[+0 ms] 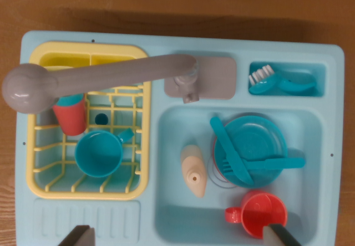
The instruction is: Pick detergent from the sink
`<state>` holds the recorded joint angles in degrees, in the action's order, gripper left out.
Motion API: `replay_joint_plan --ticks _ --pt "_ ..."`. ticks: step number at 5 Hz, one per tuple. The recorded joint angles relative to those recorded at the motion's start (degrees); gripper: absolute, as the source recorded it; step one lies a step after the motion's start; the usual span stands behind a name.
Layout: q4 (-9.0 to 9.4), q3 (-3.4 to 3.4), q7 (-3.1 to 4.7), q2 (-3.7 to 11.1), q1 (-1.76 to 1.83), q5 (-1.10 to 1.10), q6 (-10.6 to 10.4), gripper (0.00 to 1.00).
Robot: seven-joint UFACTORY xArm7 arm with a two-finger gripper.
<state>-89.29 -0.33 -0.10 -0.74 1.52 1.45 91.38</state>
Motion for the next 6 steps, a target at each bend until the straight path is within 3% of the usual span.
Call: replay_joint_plan --ticks 4,5,6 --pt "1.29 -0.13 0.87 0.35 -0.11 -0.12 -1.51 0.0" --pt "2.44 -0.25 1.65 0.66 -0.21 -0.22 -2.86 0.0" --pt "2.44 -0.25 1.65 0.66 -0.21 -0.22 -2.86 0.0"
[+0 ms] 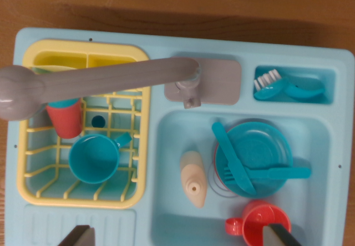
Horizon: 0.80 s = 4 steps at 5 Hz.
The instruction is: Pick detergent from the sink
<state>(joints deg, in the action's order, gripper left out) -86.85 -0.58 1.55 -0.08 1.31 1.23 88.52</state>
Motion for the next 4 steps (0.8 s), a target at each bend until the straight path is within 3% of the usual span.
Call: replay_joint_plan --ticks 1,2,3,4 --pt "1.32 -0.14 0.89 0.35 -0.11 -0.12 -1.55 0.0" --pt "1.32 -0.14 0.89 0.35 -0.11 -0.12 -1.55 0.0" --pt "2.97 -0.31 2.01 0.8 -0.25 -0.27 -3.48 0.0" --pt "2.97 -0.31 2.01 0.8 -0.25 -0.27 -3.48 0.0"
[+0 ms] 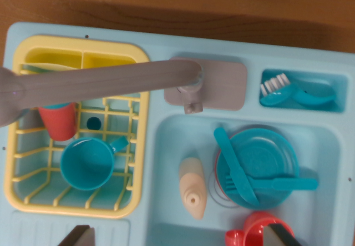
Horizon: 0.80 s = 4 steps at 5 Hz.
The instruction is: Pick detergent from the sink
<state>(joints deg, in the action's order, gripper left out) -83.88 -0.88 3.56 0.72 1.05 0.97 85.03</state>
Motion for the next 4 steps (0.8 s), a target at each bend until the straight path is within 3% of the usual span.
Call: replay_joint_plan --ticks 1,2,3,4 --pt "1.81 -0.19 1.22 0.49 -0.15 -0.16 -2.13 0.0" --pt "1.81 -0.19 1.22 0.49 -0.15 -0.16 -2.13 0.0" --pt "3.79 -0.39 2.56 1.02 -0.32 -0.34 -4.45 0.0" --pt "3.79 -0.39 2.56 1.02 -0.32 -0.34 -4.45 0.0"
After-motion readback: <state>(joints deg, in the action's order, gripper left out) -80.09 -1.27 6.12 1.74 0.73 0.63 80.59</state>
